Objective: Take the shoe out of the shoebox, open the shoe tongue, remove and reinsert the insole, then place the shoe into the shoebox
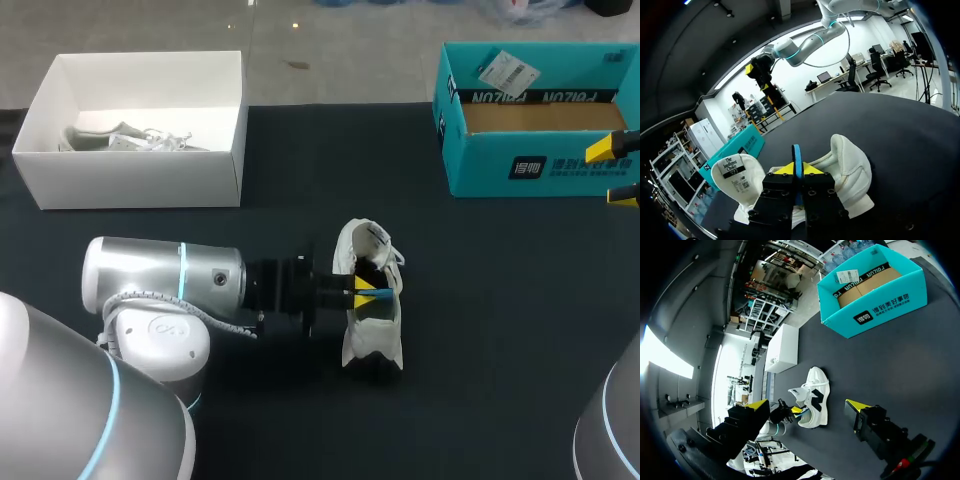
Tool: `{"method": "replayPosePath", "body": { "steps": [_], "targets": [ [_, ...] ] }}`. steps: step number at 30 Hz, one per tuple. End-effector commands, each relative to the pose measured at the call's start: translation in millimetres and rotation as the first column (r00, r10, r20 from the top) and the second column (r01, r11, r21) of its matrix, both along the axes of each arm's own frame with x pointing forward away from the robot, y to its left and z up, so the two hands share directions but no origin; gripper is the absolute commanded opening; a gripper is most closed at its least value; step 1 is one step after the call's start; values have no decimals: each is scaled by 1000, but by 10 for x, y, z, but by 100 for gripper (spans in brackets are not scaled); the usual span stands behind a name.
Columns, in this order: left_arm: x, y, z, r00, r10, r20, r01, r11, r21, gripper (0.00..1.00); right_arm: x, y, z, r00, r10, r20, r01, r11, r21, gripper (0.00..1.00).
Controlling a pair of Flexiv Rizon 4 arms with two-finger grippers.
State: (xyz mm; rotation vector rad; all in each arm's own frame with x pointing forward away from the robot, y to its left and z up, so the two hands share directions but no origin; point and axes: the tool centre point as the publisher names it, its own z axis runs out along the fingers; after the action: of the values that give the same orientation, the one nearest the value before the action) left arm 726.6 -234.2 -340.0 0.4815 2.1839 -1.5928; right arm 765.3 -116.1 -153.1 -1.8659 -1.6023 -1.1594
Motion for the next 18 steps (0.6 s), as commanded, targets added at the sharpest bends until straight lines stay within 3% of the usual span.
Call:
{"method": "replayPosePath", "body": {
  "steps": [1,8,12,18],
  "targets": [
    [136,-96,-98,1000,3,-15,-2,1000,15,0,-4,7,-1,1000,-2,-2,2,1000,-3,100],
    [43,-87,-35,999,-14,-45,15,1000,16,0,-4,7,-1,1000,-2,-2,2,1000,-3,100],
    [-18,-58,61,999,-24,-32,25,1000,17,42,-4,7,-1,1000,-2,-2,2,1000,-3,100],
    [-60,62,146,1000,-11,-8,11,999,37,38,-4,7,-1,1000,-2,-2,2,1000,-3,100]
  ]
}}
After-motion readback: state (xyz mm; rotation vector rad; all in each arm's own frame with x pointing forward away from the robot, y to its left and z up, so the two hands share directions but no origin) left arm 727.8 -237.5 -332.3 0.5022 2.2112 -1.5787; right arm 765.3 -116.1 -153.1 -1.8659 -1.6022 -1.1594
